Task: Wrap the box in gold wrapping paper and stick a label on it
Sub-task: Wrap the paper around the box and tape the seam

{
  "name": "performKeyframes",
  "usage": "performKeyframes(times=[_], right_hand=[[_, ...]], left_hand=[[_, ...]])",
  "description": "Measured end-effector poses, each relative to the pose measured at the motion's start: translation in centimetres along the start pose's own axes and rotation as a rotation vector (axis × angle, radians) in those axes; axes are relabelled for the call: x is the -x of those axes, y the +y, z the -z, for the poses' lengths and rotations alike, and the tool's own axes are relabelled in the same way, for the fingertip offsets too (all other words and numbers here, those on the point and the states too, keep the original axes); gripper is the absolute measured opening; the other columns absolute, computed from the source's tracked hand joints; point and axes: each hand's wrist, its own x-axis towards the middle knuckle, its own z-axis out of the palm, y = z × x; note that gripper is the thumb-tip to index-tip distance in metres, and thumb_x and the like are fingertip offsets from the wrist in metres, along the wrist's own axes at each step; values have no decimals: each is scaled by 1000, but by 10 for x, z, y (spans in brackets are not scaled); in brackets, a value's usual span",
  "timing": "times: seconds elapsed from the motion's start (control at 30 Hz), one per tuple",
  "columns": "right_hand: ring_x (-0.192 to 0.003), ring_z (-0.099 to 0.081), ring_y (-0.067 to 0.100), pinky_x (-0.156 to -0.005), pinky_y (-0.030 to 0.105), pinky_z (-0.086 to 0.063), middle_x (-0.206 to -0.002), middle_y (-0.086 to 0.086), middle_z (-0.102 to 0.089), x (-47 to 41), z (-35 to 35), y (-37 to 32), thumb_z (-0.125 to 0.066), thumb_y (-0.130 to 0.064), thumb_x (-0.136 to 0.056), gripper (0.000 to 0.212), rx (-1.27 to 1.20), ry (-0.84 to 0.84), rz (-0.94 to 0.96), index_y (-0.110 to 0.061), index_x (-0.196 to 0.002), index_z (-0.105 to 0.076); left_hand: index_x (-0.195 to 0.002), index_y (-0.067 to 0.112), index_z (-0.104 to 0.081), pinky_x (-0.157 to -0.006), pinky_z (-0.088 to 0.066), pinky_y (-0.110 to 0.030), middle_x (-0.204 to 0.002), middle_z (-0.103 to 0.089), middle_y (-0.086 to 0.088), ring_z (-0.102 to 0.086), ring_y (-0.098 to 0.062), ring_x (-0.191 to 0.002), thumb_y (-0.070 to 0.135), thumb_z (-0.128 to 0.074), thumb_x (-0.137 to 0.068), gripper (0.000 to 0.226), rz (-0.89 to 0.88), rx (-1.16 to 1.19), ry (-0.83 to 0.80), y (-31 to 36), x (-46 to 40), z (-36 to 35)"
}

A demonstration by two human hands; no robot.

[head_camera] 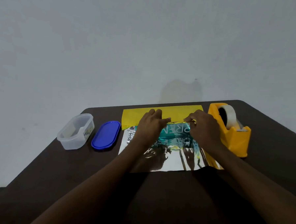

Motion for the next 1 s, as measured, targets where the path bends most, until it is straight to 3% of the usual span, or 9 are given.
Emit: performKeyframes(times=[0.13, 0.27, 0.37, 0.47, 0.57, 0.67, 0.83, 0.9, 1.0], right_hand=[[-83, -68, 22, -72, 33, -54, -98, 1, -76, 4, 26, -18, -66, -17, -89, 15, -26, 82, -38, -20, -94, -80], [-69, -65, 19, -61, 23, -48, -80, 0, -74, 5, 73, -21, -60, -19, -88, 18, 10, 214, -18, -16, -88, -77], [-65, -56, 16, -52, 21, -34, -73, 3, -67, 4, 108, -4, -62, -21, -90, 18, 166, 167, -150, -8, -81, -72], [-67, -58, 22, -50, 22, -30, -82, 11, -67, 1, 134, 15, -67, -26, -90, 23, 309, 4, -427, -3, -89, -67], [-59, -65, 23, -41, 22, -46, -80, 16, -66, -4, 142, 30, -68, -18, -88, 18, 61, -241, -650, -4, -80, -59], [-64, -69, 29, -45, 29, -56, -99, 23, -66, -7, 142, 31, -71, -9, -86, 14, -246, -330, -886, -2, -85, -59], [-92, -66, 39, -56, 42, -61, -123, 20, -58, -6, 148, 28, -63, -8, -92, 26, -518, -260, -957, 1, -116, -61], [-104, -62, 41, -64, 48, -60, -123, 20, -56, -4, 150, 27, -61, -8, -93, 24, -578, -236, -970, 2, -114, -60], [-99, -63, 41, -70, 51, -60, -117, 22, -59, 4, 151, 22, -64, -6, -88, 10, -651, -127, -984, 0, -95, -61]], left_hand=[[-104, 14, -75, -71, -47, -38, -87, -63, -6, -55, -28, -82, 26, -75, -82, 25, 85, 74, 34, 2, 2, 1], [-103, 14, -74, -80, -42, -39, -89, -67, -6, -58, -28, -88, 35, -61, -89, 28, 113, -27, 113, 9, -4, 3], [-110, 17, -71, -85, -41, -38, -96, -66, -3, -55, -25, -96, 43, -59, -90, 35, 59, 33, 89, 28, -20, 7], [-132, 22, -58, -94, -41, -38, -121, -61, -5, -50, -23, -116, 56, -64, -84, 59, 15, 344, -74, 60, -41, 7], [-151, 28, -30, -109, -34, -49, -151, -37, -7, -31, -28, -139, 74, -65, -69, 101, -7, 507, -283, 99, -62, 5], [-156, 27, -6, -114, -21, -58, -162, -12, -7, -12, -32, -147, 73, -71, -64, 121, -3, 473, -433, 128, -78, 3], [-155, 27, 11, -114, -11, -60, -164, 5, -6, 3, -32, -150, 69, -76, -63, 134, 33, 475, -501, 145, -89, -4], [-154, 29, 14, -114, -10, -60, -164, 8, -6, 6, -33, -149, 68, -78, -62, 136, 41, 478, -519, 145, -89, -5], [-153, 29, 18, -114, -9, -61, -164, 10, -7, 8, -33, -149, 68, -78, -61, 139, 49, 456, -535, 140, -88, -6]])
